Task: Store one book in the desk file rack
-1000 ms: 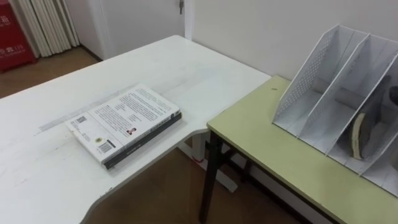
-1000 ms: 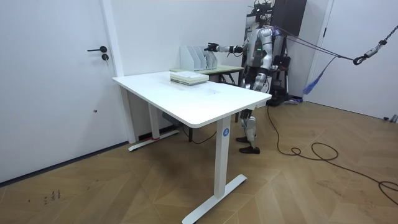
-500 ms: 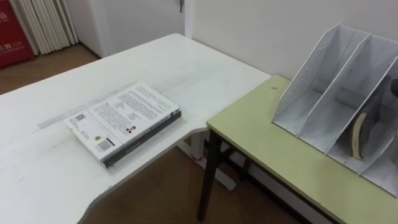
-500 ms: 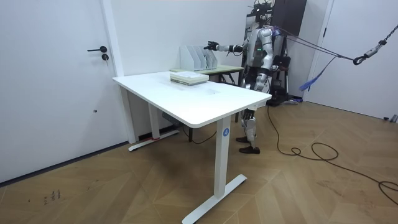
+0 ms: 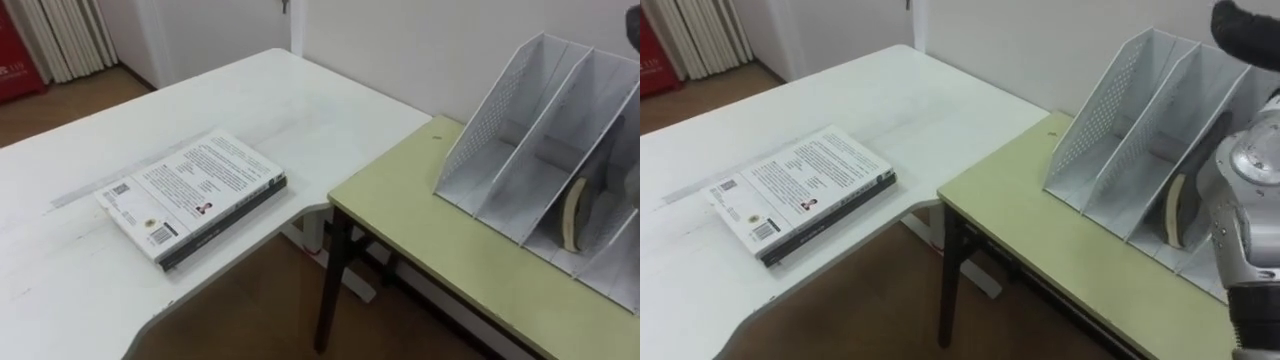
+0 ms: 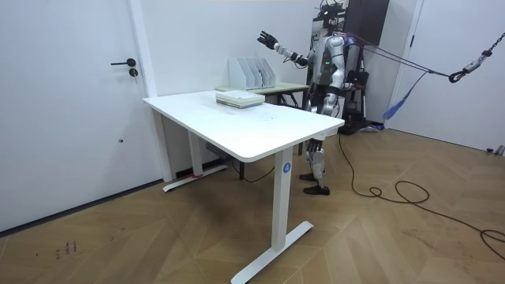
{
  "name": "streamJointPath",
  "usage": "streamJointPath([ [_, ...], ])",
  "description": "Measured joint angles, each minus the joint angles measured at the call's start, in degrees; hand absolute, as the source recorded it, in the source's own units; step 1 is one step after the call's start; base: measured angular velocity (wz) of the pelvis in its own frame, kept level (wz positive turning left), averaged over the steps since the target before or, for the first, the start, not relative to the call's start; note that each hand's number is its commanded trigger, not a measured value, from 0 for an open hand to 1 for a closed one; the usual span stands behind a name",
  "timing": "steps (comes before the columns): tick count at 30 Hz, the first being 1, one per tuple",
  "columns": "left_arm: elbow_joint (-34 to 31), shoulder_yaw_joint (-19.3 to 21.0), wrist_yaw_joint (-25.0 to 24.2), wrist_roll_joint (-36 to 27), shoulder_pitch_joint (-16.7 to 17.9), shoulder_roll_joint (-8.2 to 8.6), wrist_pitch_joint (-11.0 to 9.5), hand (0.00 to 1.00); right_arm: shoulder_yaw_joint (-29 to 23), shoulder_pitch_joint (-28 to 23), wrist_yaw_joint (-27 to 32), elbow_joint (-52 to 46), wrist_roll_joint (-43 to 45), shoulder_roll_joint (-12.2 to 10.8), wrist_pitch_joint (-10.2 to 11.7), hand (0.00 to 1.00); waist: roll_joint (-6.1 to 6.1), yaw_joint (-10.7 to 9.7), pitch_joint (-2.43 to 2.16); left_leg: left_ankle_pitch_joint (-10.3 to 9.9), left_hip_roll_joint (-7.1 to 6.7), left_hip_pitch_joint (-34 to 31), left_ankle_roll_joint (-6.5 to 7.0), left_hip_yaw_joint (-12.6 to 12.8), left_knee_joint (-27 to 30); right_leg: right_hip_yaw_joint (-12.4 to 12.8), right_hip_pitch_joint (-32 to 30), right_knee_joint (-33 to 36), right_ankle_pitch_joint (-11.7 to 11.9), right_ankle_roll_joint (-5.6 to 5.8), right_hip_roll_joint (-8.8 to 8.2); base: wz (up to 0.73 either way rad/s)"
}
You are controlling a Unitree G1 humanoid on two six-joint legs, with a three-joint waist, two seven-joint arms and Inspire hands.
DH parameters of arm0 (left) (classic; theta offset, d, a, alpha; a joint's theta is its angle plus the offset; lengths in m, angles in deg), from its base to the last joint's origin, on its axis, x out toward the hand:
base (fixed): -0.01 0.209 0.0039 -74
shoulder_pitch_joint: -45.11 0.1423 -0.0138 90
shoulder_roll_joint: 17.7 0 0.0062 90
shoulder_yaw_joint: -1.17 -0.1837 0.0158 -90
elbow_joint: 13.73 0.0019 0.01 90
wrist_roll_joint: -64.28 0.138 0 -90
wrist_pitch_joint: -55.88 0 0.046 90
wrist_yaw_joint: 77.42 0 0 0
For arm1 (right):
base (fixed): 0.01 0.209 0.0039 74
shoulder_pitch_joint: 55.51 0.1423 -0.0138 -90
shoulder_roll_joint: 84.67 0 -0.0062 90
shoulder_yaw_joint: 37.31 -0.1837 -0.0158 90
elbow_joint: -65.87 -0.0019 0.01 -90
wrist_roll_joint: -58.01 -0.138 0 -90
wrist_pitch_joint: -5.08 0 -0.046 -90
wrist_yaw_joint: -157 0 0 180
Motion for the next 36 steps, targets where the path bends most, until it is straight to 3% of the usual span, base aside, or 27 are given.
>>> streamJointPath([
  [7, 0.0, 0.7, -0.2, 0.0, 0.8, 0.16, -1.5, 0.00, 0.1, -3.5, -13.7, -12.0, -13.4, 0.0, 0.6, 0.00, 0.23, -1.2, 0.18, 0.0, 0.08, -0.3, 0.00, 1.1, 0.0, 1.2, -0.1, -0.8, 0.3, 0.05, 0.17, -0.05],
  [11, 0.1, 0.7, -0.4, 1.2, 0.8, 0.21, -1.6, 0.00, 2.0, -7.3, -27.9, -15.5, -19.1, -0.2, 0.5, 0.00, 0.72, -1.7, 0.13, 0.0, 0.62, -0.4, -0.02, 1.7, -0.1, 1.2, -0.1, -0.7, 0.6, -0.04, 0.21, -0.05],
  [13, 0.0, 0.8, -0.9, 1.4, 0.8, 0.15, -1.4, 0.00, 3.1, -9.1, -35.4, -15.5, -20.2, -0.1, -0.3, 0.00, 0.75, -1.7, 0.10, -0.1, 0.70, -0.5, -0.05, 2.0, -0.1, 1.4, -0.3, -0.7, 0.6, -0.06, 0.25, -0.09],
  [14, 0.0, 0.9, -1.5, 1.4, 0.8, 0.11, -1.2, 0.00, 3.9, -9.7, -39.8, -15.5, -20.7, -0.1, -1.3, 0.00, 0.78, -1.7, -0.18, -0.1, 0.78, -1.0, -0.05, 2.3, -0.2, 1.6, -1.0, -0.5, 0.6, -0.08, 0.29, -0.08],
  [19, 0.1, 0.4, -2.9, 1.3, -0.1, -0.86, -0.5, 0.00, 11.0, -11.4, -56.7, -15.5, -18.6, 0.9, -3.6, 0.00, 0.17, -1.8, -0.23, 0.0, 0.92, -1.3, -0.07, 2.7, -0.1, 1.6, -1.6, 0.1, 0.6, -0.22, 0.31, -0.03],
  [22, 1.1, -0.4, -4.5, 1.3, -1.7, -2.33, 0.4, 0.00, 15.2, -15.5, -66.1, -15.5, -11.8, 1.1, -4.8, 0.00, -1.24, -0.8, -0.31, 0.0, 0.99, -1.3, -0.08, 2.8, 0.0, 1.7, -1.5, 0.1, 0.6, -0.28, 0.36, 0.03],
  [25, 2.6, -1.5, -5.0, 0.8, -4.0, -3.30, 1.2, 0.00, 18.9, -22.2, -72.9, -14.0, -4.8, 1.6, -6.3, 0.00, -2.16, 1.0, -0.09, -0.1, 0.97, -1.2, -0.06, 3.1, 0.0, 1.7, -1.5, 0.1, 0.8, -0.24, 0.26, -0.04],
  [26, 2.7, -2.0, -5.0, 0.0, -4.4, -3.48, 1.2, 0.00, 20.2, -24.9, -75.3, -12.9, -1.5, 1.8, -6.6, 0.00, -2.34, 1.6, 0.18, -0.1, 0.95, -1.3, 0.00, 3.0, 0.0, 1.7, -1.5, 0.0, 0.9, -0.14, 0.26, 0.00],
  [28, 3.5, -3.3, -4.9, 0.0, -5.7, -3.53, 1.2, 0.00, 21.8, -28.4, -78.0, -9.2, 4.0, 1.7, -6.7, 0.00, -2.09, 2.2, 0.48, -0.3, 0.90, -1.4, 0.29, 2.8, -0.1, 1.6, -1.3, 0.1, 1.1, 0.04, 0.18, 0.00],
  [30, 3.6, -4.7, -4.8, 0.0, -6.4, -3.13, 1.2, 0.00, 22.4, -33.1, -81.0, -4.6, 11.2, 1.4, -7.8, 0.00, -1.12, 2.6, 1.08, -0.5, 0.78, -1.4, 0.54, 2.9, 0.1, 1.8, -1.2, 0.1, 1.2, 0.27, 0.09, -0.02],
  [31, 3.6, -4.9, -4.8, 0.1, -6.4, -3.04, 1.2, 0.00, 22.4, -34.0, -81.5, -3.3, 12.7, 1.3, -7.8, 0.00, -0.92, 2.6, 1.07, -0.5, 0.77, -1.4, 0.55, 3.0, 0.1, 2.0, -1.3, 0.1, 1.3, 0.29, 0.08, -0.11],
  [34, 4.0, -5.1, -4.8, 0.0, -6.5, -2.34, 1.3, 0.00, 22.3, -38.5, -83.3, 0.4, 18.3, 0.7, -8.9, 0.00, 0.06, 3.0, 0.47, -0.5, 0.91, -1.6, 0.54, 4.0, 0.0, 2.5, -2.0, 0.2, 1.3, 0.20, 0.25, -0.16],
  [36, 4.2, -5.1, -4.6, 0.1, -6.8, -1.76, 1.2, 0.00, 22.3, -39.9, -83.7, 4.6, 21.9, -1.8, -8.8, 0.00, 0.61, 2.2, 0.40, -0.5, 0.95, -1.4, 0.50, 4.0, -0.1, 2.5, -1.8, 0.0, 1.3, 0.18, 0.27, -0.02],
])
